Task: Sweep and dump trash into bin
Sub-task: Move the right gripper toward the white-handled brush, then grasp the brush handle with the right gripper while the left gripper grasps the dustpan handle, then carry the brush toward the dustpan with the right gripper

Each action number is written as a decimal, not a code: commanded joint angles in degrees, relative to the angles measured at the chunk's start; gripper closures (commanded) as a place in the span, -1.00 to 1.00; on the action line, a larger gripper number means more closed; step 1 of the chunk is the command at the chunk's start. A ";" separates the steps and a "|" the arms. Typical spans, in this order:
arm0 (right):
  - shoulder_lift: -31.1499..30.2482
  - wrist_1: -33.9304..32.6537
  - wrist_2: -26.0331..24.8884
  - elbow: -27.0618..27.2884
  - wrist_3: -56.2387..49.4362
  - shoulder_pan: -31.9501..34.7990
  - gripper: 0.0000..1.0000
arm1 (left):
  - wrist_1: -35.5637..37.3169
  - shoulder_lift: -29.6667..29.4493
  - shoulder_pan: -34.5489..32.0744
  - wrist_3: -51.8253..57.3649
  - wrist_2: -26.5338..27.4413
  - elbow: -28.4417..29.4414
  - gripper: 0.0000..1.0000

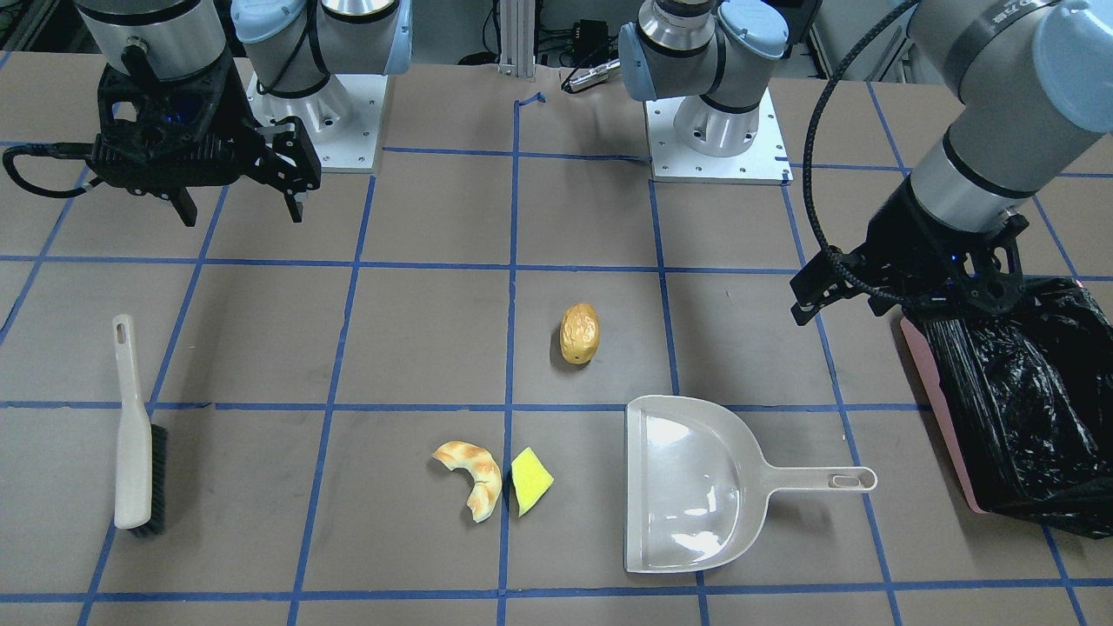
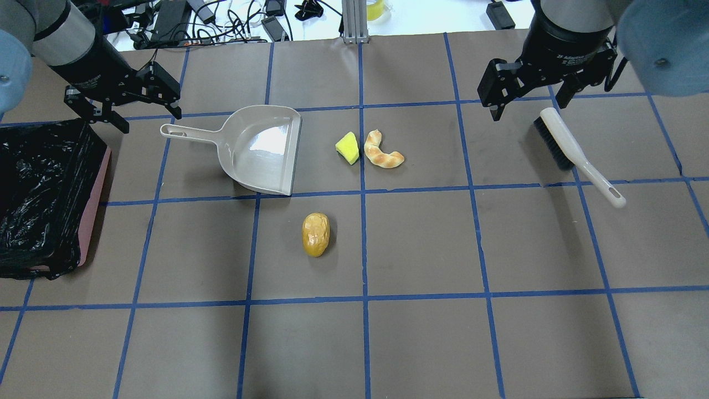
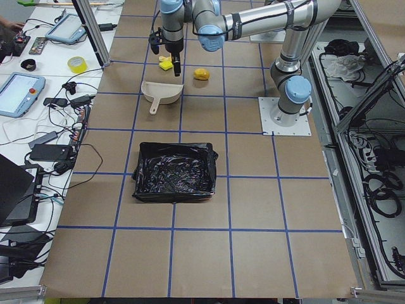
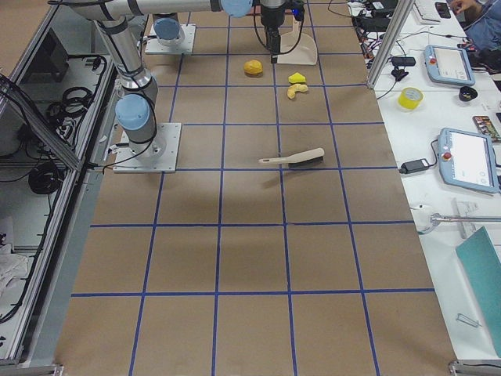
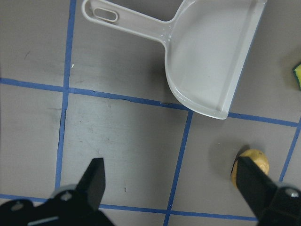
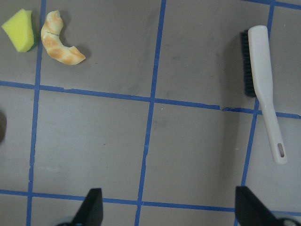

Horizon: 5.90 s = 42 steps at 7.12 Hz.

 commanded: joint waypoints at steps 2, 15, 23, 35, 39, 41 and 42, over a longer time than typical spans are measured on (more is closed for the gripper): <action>-0.08 0.16 -0.44 0.09 -0.64 -0.76 -1.00 | 0.01 0.09 0.00 0.09 0.00 0.09 -1.00; 7.90 -5.59 -6.58 9.37 -33.30 -20.69 -0.77 | 0.01 0.09 0.09 0.18 0.00 0.18 -1.00; 15.91 -28.58 -6.59 22.41 -47.49 -24.50 0.01 | 1.14 -0.25 0.34 6.71 0.53 0.26 -1.00; 14.14 -20.05 -6.59 20.13 13.69 8.24 1.00 | 24.27 -23.55 0.97 102.05 3.78 2.64 -0.88; 23.71 -19.88 2.36 10.76 30.46 19.43 1.00 | 24.09 -24.60 0.97 101.43 3.43 1.94 -0.63; 30.12 -19.88 6.22 2.42 31.16 24.17 1.00 | 24.09 -24.61 0.97 101.43 3.52 1.85 -0.02; 33.29 -17.18 7.89 -4.15 31.25 27.33 1.00 | 24.01 -24.61 0.97 101.34 3.52 1.85 0.31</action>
